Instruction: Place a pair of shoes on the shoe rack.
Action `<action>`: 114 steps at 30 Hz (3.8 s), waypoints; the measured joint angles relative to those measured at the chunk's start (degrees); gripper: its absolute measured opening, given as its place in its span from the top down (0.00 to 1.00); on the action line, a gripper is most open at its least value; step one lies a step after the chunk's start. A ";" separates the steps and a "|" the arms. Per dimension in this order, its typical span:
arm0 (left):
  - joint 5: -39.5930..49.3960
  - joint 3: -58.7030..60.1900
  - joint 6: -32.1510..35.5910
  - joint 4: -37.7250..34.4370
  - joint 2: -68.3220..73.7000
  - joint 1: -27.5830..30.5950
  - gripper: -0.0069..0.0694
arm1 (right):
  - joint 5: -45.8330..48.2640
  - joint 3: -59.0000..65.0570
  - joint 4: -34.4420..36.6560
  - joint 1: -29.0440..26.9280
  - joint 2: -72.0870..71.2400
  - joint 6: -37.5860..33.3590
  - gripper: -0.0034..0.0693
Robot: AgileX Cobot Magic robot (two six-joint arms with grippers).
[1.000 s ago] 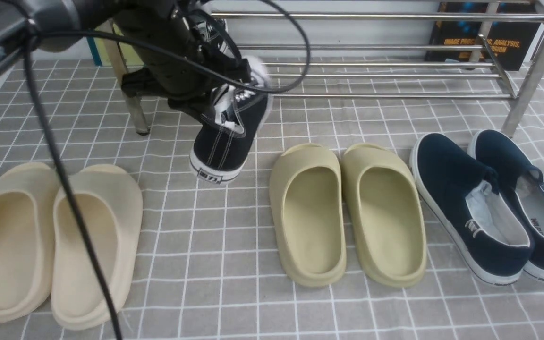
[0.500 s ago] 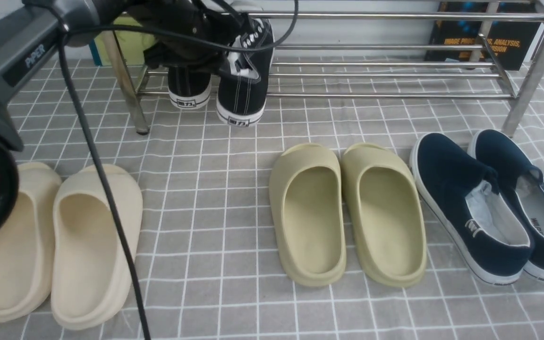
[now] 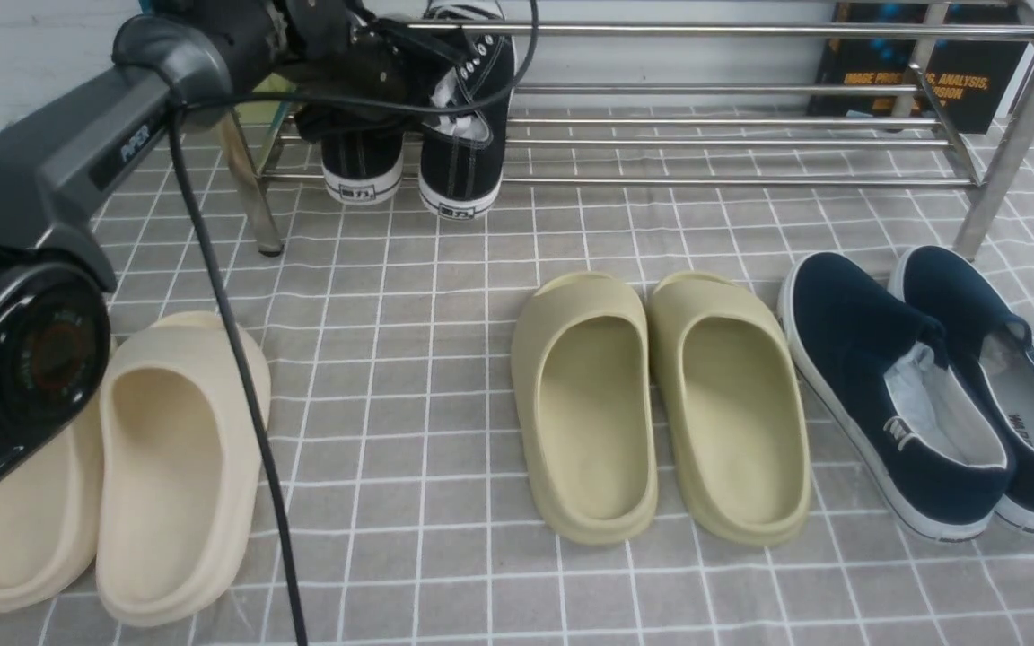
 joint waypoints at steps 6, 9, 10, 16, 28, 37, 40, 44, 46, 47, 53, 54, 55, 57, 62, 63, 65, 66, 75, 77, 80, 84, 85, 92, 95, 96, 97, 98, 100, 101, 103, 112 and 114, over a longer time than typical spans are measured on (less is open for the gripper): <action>-1.06 -0.43 0.00 0.20 0.00 0.25 0.70 | 0.00 0.00 0.00 0.00 0.00 0.00 0.62; 0.93 -0.47 0.00 0.20 -0.79 0.25 0.60 | 0.00 0.00 0.00 0.00 0.00 0.00 0.62; 2.04 -0.47 0.00 0.20 -1.25 0.25 0.59 | 0.00 0.00 0.00 0.00 0.00 0.00 0.62; 11.87 -0.47 4.55 0.63 -6.76 0.25 0.60 | 0.00 0.00 0.00 0.00 0.00 0.00 0.62; 28.11 0.73 13.92 1.69 -6.75 0.25 0.93 | 0.00 0.00 -0.08 0.00 0.00 0.00 0.62; 21.17 1.57 14.19 -5.67 3.12 0.25 0.93 | 0.00 0.00 -0.24 0.00 0.00 0.00 0.62; 19.38 1.57 14.19 -8.50 3.17 0.25 0.93 | 0.00 0.00 -0.24 0.00 0.00 0.00 0.62; 13.94 1.57 14.19 -13.26 3.17 0.09 0.93 | 0.00 0.00 -0.24 0.00 0.00 0.00 0.62; 13.19 1.51 14.19 -13.77 3.17 0.09 0.93 | 0.00 0.00 -0.24 0.00 0.00 0.00 0.62; 13.23 1.51 14.21 -13.69 3.17 0.09 0.93 | 0.00 0.00 -0.24 0.00 0.00 0.00 0.62; 13.85 1.28 14.21 -12.96 3.23 0.20 0.93 | 0.00 0.00 -0.24 0.00 0.00 0.00 0.62; 14.03 1.20 14.21 -12.96 3.23 0.20 0.93 | 0.00 0.00 -0.24 0.00 0.00 0.00 0.62; 15.24 0.61 14.21 -12.91 3.23 0.25 0.93 | 0.00 0.00 -0.24 0.00 0.00 0.00 0.62; 16.99 -0.23 14.29 -12.67 2.91 0.25 0.93 | 0.00 0.00 -0.24 0.00 0.00 0.00 0.62; 25.82 -3.29 15.91 -10.56 -0.93 0.25 0.93 | 0.00 0.00 -0.24 0.00 0.00 0.00 0.62; 27.64 -3.87 16.33 -9.65 -2.54 0.25 0.93 | 0.00 0.00 -0.24 0.00 0.00 -0.06 0.62; 29.66 -4.65 16.78 -8.02 -5.19 0.25 0.93 | 0.00 0.00 -0.24 0.00 0.00 -0.13 0.62; 31.74 -5.19 17.06 -6.00 -8.78 0.25 0.93 | 0.00 0.00 -0.24 0.00 0.00 -0.13 0.62; 37.02 -4.83 16.65 7.50 -33.69 0.25 0.93 | 0.00 0.00 -0.24 0.00 0.00 -0.18 0.62; 37.02 -2.31 15.96 10.32 -40.00 0.25 0.93 | 0.00 0.00 -0.24 0.00 0.00 -0.18 0.62; 37.02 5.12 14.23 13.94 -52.07 0.25 0.93 | 0.00 0.00 -0.24 0.00 0.00 -0.18 0.62; 36.89 17.41 11.74 16.18 -64.01 0.25 0.93 | 0.00 0.00 -0.24 0.00 0.00 -0.18 0.62; 35.58 24.46 10.59 16.84 -69.66 0.25 0.93 | 0.00 0.00 -0.24 0.00 0.00 -0.18 0.62; 20.62 57.48 3.17 18.75 -95.48 0.25 0.93 | 0.00 0.00 -0.24 0.00 0.00 -0.18 0.62; 18.05 63.95 1.11 19.48 -101.52 0.25 0.93 | 0.00 0.00 -0.24 0.00 0.00 -0.18 0.62; 17.38 67.23 -0.12 19.78 -105.06 0.25 0.93 | 0.00 0.00 -0.24 0.00 0.00 -0.18 0.62; 17.38 67.57 -0.25 19.83 -105.45 0.25 0.93 | 0.00 0.00 -0.24 0.00 0.00 -0.18 0.62; 16.92 69.91 -0.95 19.81 -108.32 0.25 0.93 | 0.00 0.00 -0.24 0.00 0.00 -0.18 0.62; 16.79 71.65 -1.17 19.81 -110.75 0.25 0.93 | 0.00 0.00 -0.24 0.00 0.00 -0.18 0.62; 16.79 73.03 -1.35 19.81 -112.74 0.25 0.93 | 0.00 0.00 -0.24 0.00 0.00 -0.18 0.62; 16.79 73.79 -1.35 19.81 -113.75 0.25 0.93 | 0.00 0.00 -0.24 0.00 0.00 -0.18 0.62; 16.96 75.80 -1.49 20.17 -115.42 0.25 0.93 | 0.00 0.00 -0.24 0.00 0.00 -0.18 0.62; 16.96 75.80 -1.49 20.42 -115.42 0.25 0.93 | 0.00 0.00 -0.24 0.00 0.00 -0.18 0.62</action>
